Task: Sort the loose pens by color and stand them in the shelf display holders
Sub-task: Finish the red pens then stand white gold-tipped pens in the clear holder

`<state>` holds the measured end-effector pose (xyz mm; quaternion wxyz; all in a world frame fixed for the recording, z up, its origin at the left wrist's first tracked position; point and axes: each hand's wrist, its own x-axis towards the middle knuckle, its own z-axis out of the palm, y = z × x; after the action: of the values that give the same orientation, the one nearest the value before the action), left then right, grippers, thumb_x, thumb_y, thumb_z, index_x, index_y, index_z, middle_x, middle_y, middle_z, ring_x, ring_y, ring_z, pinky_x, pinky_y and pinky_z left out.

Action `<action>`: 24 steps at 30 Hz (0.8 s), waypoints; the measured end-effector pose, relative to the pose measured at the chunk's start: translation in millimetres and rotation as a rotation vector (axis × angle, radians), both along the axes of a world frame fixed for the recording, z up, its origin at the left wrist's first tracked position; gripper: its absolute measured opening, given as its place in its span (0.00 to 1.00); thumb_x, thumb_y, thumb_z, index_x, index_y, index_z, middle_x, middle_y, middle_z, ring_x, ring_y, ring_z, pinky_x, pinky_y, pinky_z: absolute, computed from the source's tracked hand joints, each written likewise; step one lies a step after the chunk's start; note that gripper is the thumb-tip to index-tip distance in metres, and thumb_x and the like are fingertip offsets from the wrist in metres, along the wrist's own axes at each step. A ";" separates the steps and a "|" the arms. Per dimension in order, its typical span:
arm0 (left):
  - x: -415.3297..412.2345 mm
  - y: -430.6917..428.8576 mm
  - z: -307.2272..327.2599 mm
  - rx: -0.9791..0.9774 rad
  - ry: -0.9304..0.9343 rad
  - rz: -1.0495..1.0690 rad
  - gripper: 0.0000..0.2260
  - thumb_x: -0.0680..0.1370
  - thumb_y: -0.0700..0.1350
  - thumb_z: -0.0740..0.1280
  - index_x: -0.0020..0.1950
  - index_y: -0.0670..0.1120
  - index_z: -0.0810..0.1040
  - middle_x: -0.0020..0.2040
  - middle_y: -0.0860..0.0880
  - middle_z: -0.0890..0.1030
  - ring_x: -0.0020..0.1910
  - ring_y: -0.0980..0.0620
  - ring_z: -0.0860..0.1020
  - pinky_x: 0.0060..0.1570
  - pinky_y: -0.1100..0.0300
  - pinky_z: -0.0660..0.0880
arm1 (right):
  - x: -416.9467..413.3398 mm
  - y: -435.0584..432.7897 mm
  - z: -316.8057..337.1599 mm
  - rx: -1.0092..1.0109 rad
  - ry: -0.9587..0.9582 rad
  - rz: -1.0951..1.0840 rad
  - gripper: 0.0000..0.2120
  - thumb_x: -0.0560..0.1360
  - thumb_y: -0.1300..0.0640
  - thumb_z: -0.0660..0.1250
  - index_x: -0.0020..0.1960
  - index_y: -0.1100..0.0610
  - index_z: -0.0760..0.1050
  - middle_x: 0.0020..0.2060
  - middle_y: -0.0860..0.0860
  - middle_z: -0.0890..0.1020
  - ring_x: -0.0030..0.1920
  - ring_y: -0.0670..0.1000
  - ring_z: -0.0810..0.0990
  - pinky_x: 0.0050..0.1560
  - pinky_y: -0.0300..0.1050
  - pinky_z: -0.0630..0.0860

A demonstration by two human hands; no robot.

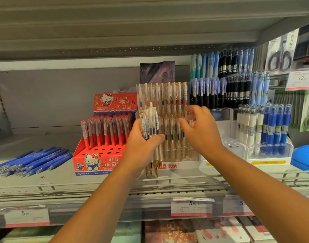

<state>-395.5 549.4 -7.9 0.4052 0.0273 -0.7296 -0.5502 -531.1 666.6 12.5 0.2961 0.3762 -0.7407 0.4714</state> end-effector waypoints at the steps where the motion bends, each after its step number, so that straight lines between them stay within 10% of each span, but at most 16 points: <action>1: 0.2 0.1 0.0 -0.003 -0.001 -0.014 0.19 0.76 0.41 0.71 0.57 0.63 0.73 0.51 0.62 0.83 0.50 0.63 0.82 0.44 0.65 0.77 | 5.6 0.1 2.7 -0.061 -0.020 0.075 0.15 0.77 0.53 0.68 0.63 0.52 0.74 0.47 0.46 0.75 0.41 0.42 0.74 0.41 0.35 0.69; 8: 0.1 2.4 0.7 -0.017 0.016 -0.111 0.21 0.75 0.38 0.73 0.63 0.56 0.74 0.54 0.57 0.84 0.54 0.58 0.82 0.46 0.66 0.78 | 39.9 -8.3 15.7 -0.058 -0.505 0.680 0.18 0.79 0.62 0.65 0.68 0.53 0.73 0.54 0.51 0.81 0.51 0.48 0.82 0.38 0.37 0.79; 24: -4.4 -2.7 -3.2 -0.082 -0.076 -0.058 0.18 0.77 0.41 0.70 0.63 0.56 0.74 0.52 0.58 0.84 0.51 0.60 0.82 0.43 0.67 0.78 | 28.8 3.1 14.0 -0.326 -0.632 0.596 0.10 0.77 0.67 0.67 0.55 0.56 0.77 0.41 0.55 0.83 0.35 0.47 0.83 0.34 0.44 0.82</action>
<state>-399.8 546.7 -11.1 0.3619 0.0101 -0.7669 -0.5299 -502.3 669.7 26.5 -0.0371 0.3590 -0.5703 0.7379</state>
